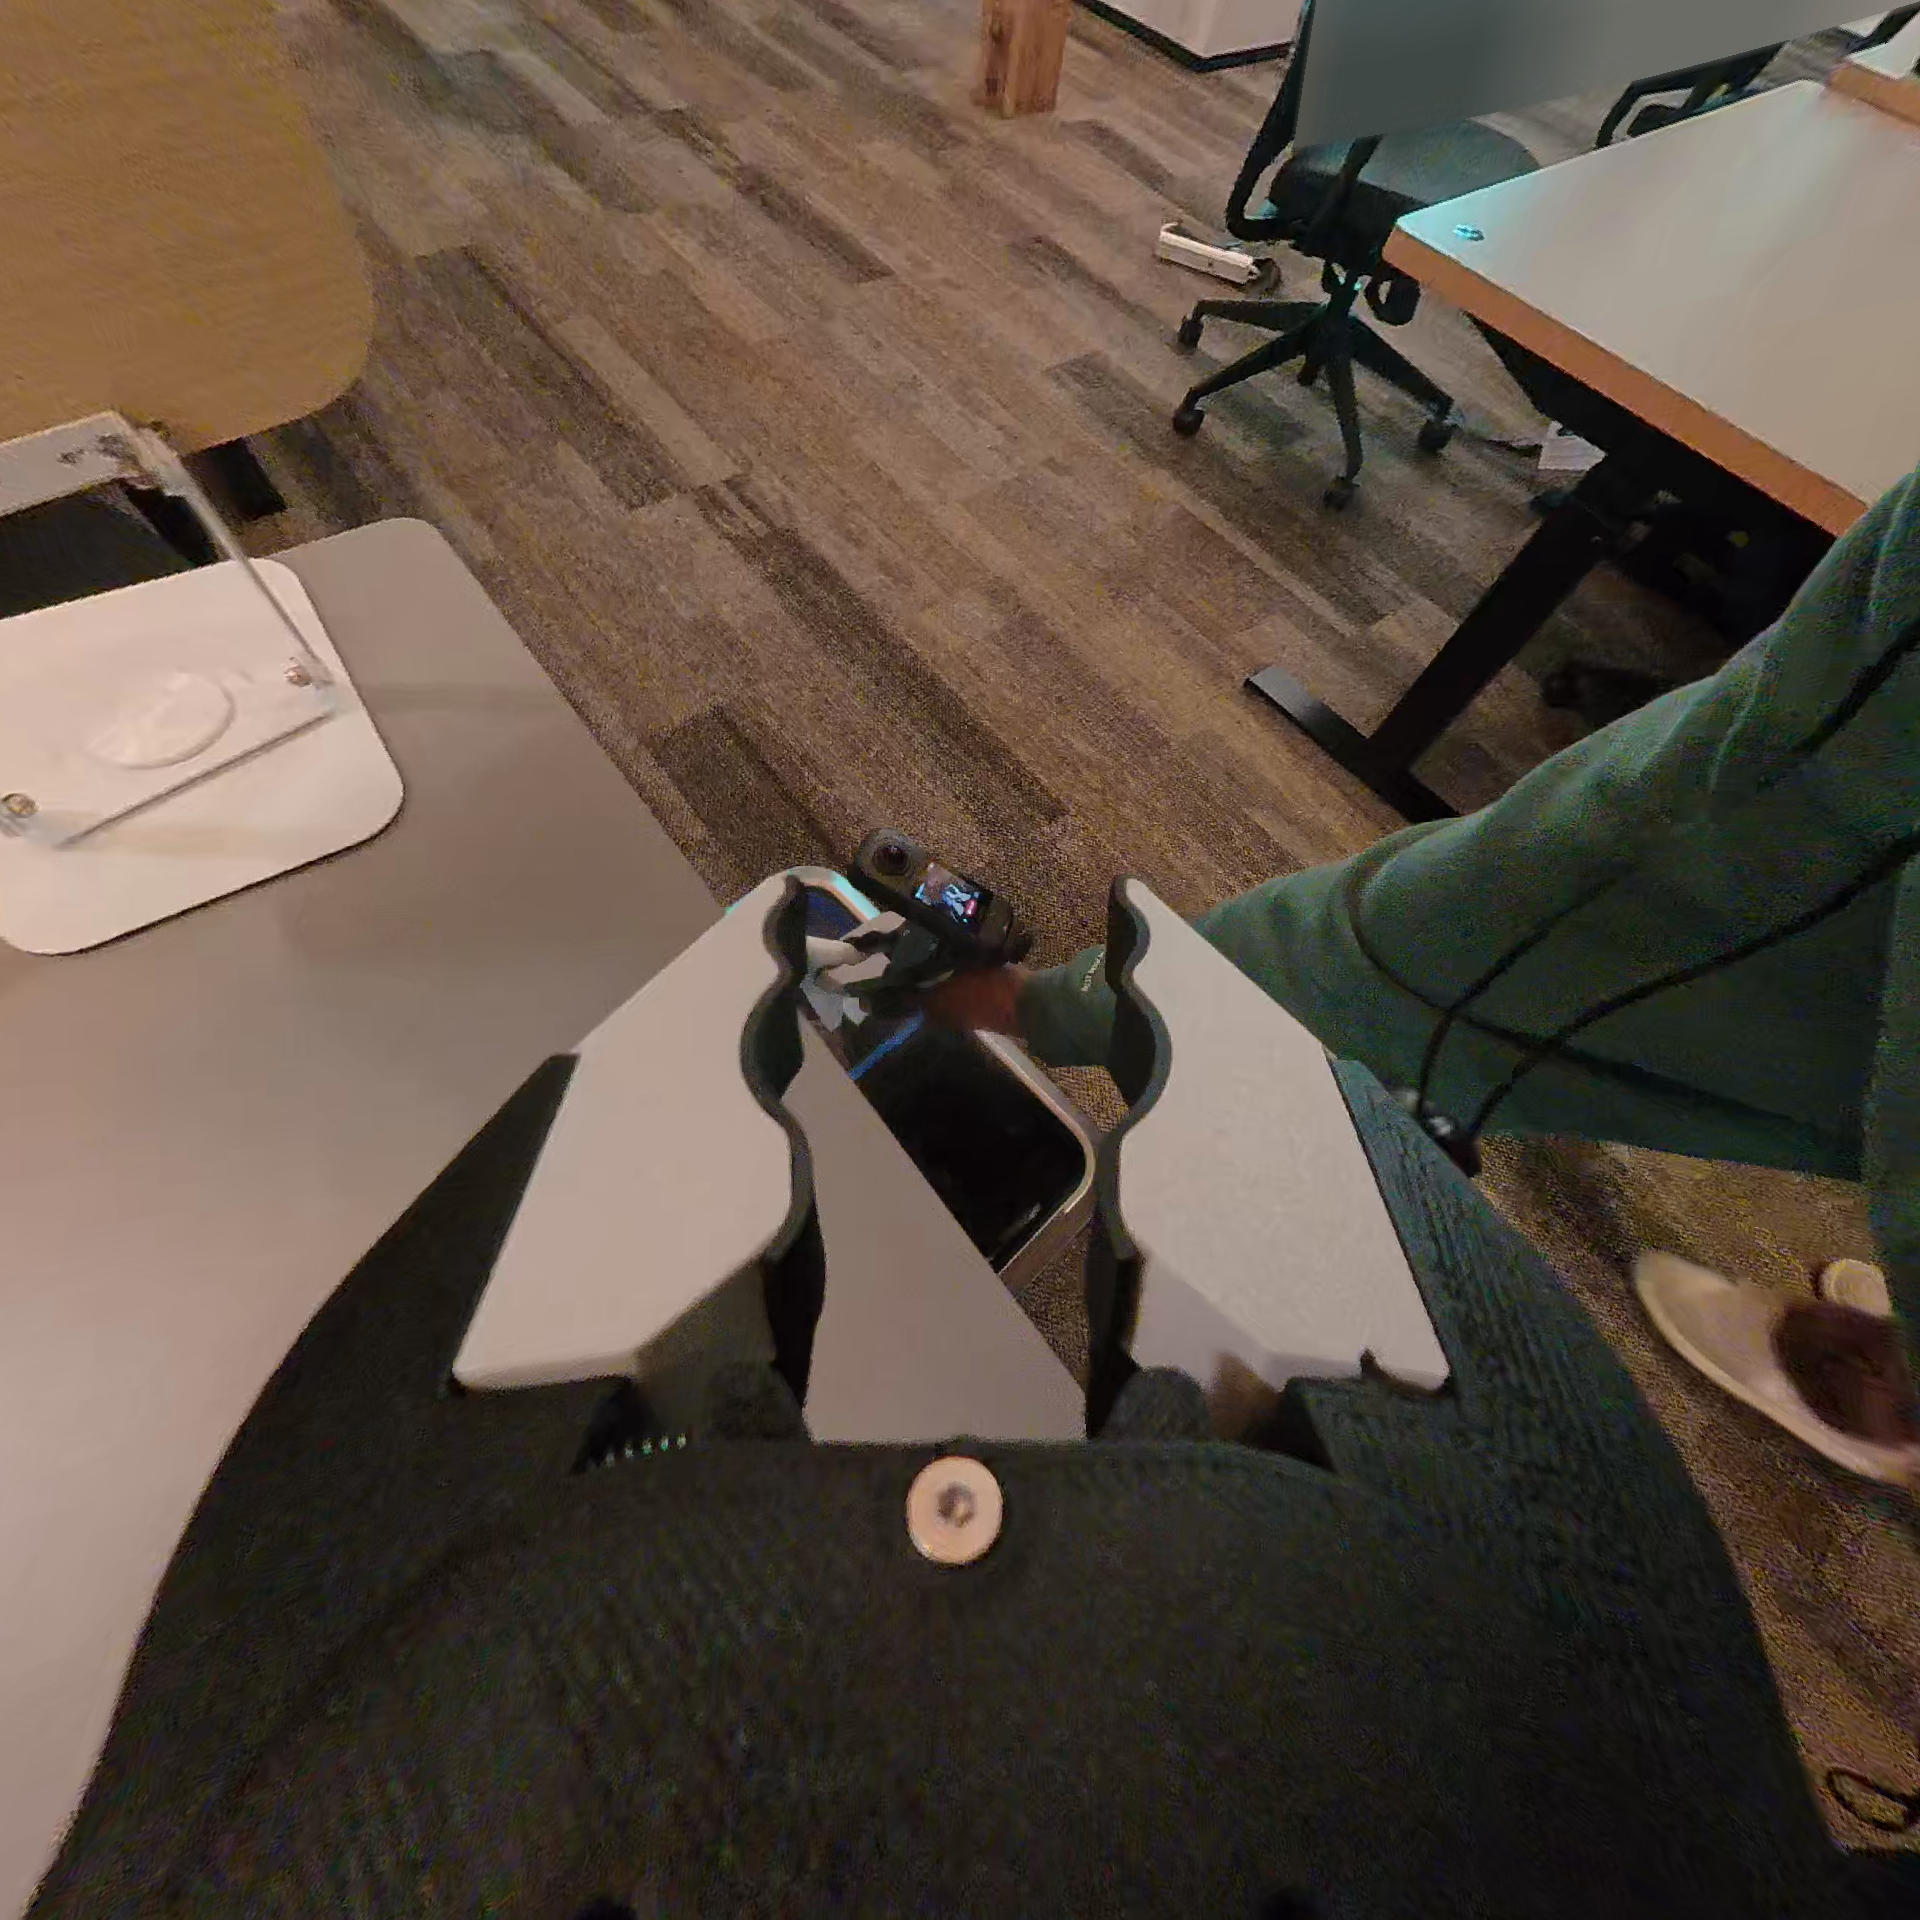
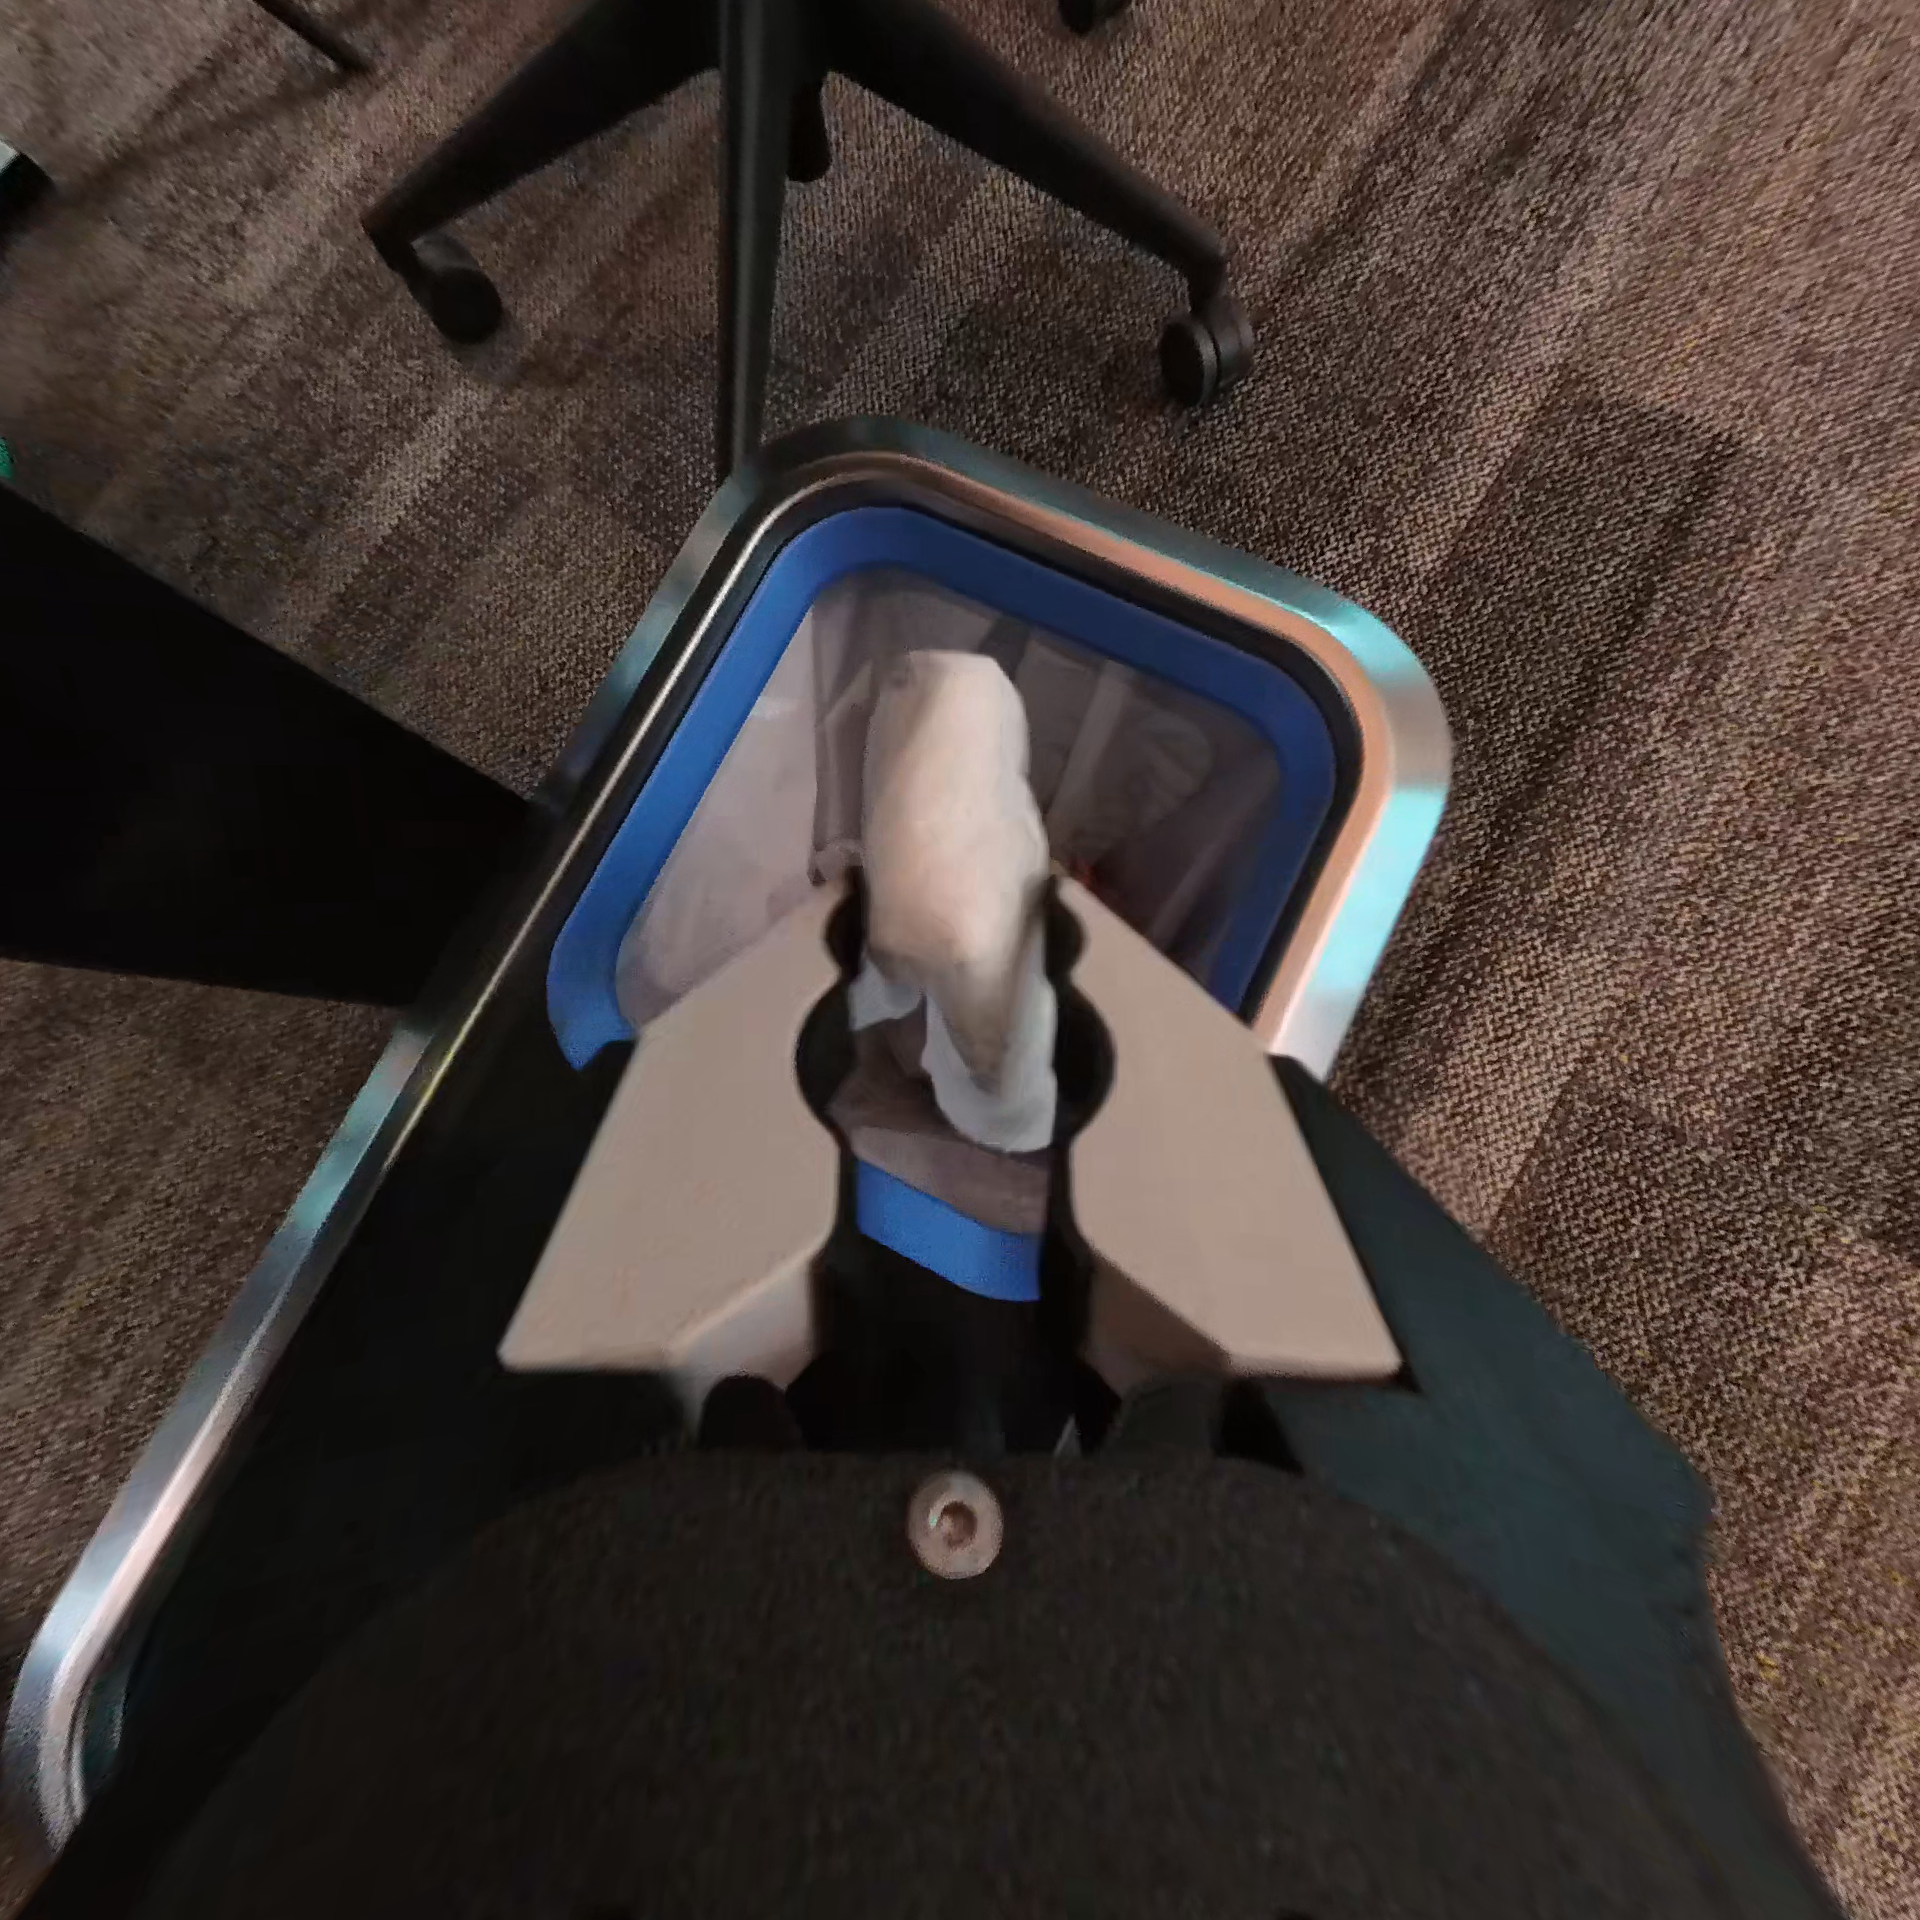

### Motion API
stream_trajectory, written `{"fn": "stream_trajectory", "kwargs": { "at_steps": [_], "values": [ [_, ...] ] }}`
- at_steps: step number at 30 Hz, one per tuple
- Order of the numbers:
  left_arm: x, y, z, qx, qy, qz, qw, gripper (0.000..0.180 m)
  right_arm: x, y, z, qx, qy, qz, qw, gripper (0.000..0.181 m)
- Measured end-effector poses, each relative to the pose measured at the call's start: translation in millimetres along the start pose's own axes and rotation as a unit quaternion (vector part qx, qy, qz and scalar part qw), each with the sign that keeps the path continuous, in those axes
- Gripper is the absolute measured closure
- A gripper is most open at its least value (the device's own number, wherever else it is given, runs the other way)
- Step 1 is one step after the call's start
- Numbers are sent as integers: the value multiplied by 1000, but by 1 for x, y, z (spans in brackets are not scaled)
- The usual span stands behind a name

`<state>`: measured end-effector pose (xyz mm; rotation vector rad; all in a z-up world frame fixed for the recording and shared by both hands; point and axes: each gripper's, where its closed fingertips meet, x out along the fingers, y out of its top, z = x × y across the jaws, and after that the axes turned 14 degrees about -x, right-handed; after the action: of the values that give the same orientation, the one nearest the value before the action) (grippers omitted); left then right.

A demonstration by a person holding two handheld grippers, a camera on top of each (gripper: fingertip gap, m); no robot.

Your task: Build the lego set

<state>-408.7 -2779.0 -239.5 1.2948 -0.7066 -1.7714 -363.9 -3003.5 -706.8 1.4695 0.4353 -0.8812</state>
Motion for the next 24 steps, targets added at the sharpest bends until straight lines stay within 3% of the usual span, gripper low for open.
{"fn": "stream_trajectory", "kwargs": {
  "at_steps": [4, 7, 17, 24],
  "values": [
    [-6, 0, -5, -3, 8, 1, 1000, 123, 5, 1, -3, -4, 10, -22, 1000, 108],
    [-9, 1, -3, -3, 9, 5, 1000, 124, 3, 0, -3, 2, 14, -37, 999, 92],
    [-20, 8, 17, 5, -1, 29, 1000, 124, -41, 14, 0, 1, 10, -23, 1000, 91],
    [-59, 33, 30, 7, 6, 80, 997, 124, -174, 42, -24, -13, -15, 24, 1000, 109]
  ]
}}
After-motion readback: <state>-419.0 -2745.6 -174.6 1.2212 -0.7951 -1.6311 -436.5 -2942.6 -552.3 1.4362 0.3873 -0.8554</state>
